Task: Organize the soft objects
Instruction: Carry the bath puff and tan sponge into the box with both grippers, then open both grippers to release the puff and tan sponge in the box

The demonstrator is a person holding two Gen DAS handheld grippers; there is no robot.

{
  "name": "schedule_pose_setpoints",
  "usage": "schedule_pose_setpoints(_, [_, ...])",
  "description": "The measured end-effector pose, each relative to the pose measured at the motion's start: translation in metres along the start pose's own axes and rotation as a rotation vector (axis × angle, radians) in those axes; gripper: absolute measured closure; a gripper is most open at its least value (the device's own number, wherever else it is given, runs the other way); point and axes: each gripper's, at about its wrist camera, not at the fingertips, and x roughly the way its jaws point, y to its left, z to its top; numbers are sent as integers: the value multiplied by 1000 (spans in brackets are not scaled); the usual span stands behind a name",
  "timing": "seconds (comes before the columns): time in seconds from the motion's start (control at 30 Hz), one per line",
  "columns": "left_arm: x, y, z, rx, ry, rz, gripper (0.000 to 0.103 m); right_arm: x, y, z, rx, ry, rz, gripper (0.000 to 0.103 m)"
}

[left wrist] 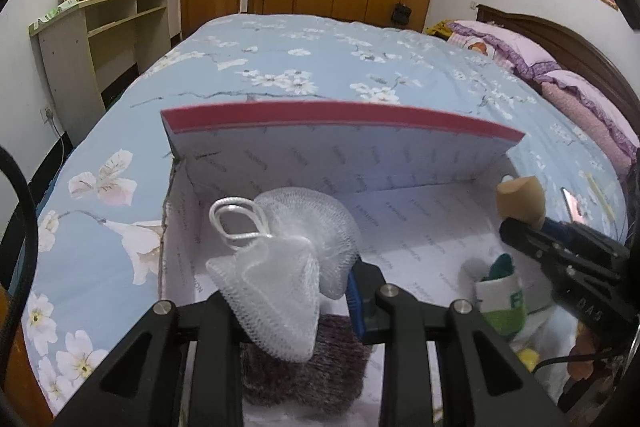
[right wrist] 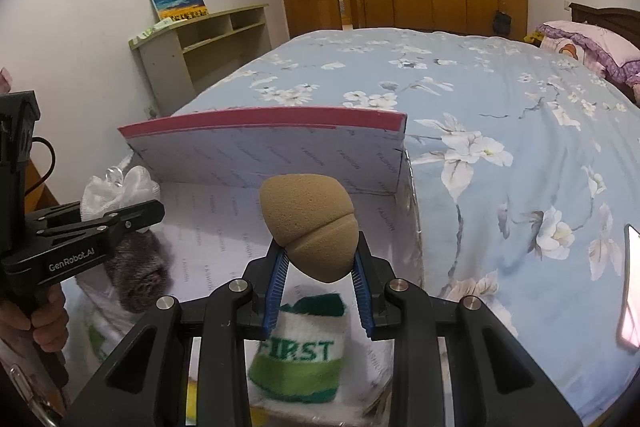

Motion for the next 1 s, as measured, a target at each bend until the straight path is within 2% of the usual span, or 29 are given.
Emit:
schedule_pose_setpoints(0.3, [22, 8, -4, -14, 46, 25, 70, 17, -3, -5, 1, 40, -4, 70])
schedule_pose_setpoints(0.47, [27, -3, -5, 31, 61, 21, 57, 20, -5, -6, -2, 37, -13, 70])
schedule_pose_setpoints(0.7, [24, -5, -6, 30, 51, 23, 50, 17, -8, -6, 9, 12, 12, 65])
schedule_pose_setpoints(0.8, [16, -8, -4, 46, 27, 39, 41, 13, -9, -7, 6, -13, 19, 59])
schedule_pose_setpoints(0.87, [11, -8, -3, 54, 9, 48, 40, 9, -8, -6, -2, -34, 11, 49])
schedule_pose_setpoints(1.0, [4, -6, -3, 36, 9, 35, 40, 3, -9, -3, 10, -57, 18, 48])
